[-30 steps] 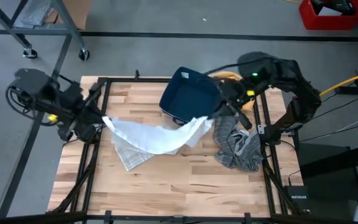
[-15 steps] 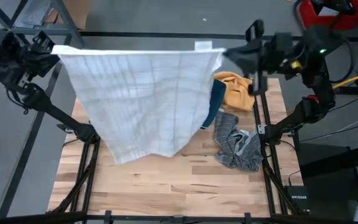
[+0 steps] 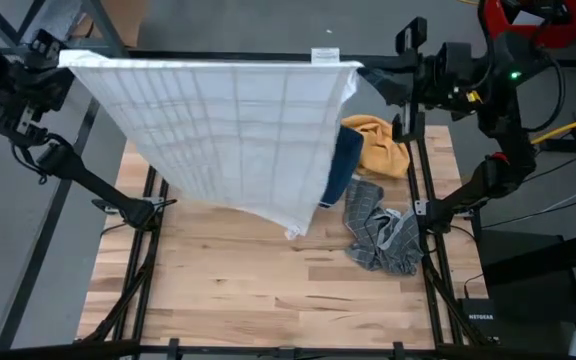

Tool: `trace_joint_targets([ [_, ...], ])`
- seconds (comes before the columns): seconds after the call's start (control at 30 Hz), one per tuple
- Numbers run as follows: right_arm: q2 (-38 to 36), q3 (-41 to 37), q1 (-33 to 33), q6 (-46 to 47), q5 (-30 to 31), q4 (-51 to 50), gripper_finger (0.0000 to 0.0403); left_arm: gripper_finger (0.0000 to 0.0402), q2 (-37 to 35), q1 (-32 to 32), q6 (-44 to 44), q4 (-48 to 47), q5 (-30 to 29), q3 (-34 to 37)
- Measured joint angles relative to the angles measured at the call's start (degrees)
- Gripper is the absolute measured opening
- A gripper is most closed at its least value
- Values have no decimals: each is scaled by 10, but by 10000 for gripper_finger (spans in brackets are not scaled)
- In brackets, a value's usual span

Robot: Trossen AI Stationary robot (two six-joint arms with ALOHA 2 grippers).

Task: Fold towel
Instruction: Fold the white patterned towel

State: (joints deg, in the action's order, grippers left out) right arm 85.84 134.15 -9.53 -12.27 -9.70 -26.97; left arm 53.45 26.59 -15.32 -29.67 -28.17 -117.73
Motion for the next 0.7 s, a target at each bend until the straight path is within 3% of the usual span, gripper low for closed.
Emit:
trace_joint_targets([
  [0.37,2,0,-18,0,-12,-58,0,0,-3,0,-4,-2,-3,0],
  [0.53,2,0,-39,2,27,-40,0,0,-4,0,-16,2,-15,-6],
  [0.7,3,0,-82,41,-1,-1,0,0,-3,0,-16,1,-31,-6],
])
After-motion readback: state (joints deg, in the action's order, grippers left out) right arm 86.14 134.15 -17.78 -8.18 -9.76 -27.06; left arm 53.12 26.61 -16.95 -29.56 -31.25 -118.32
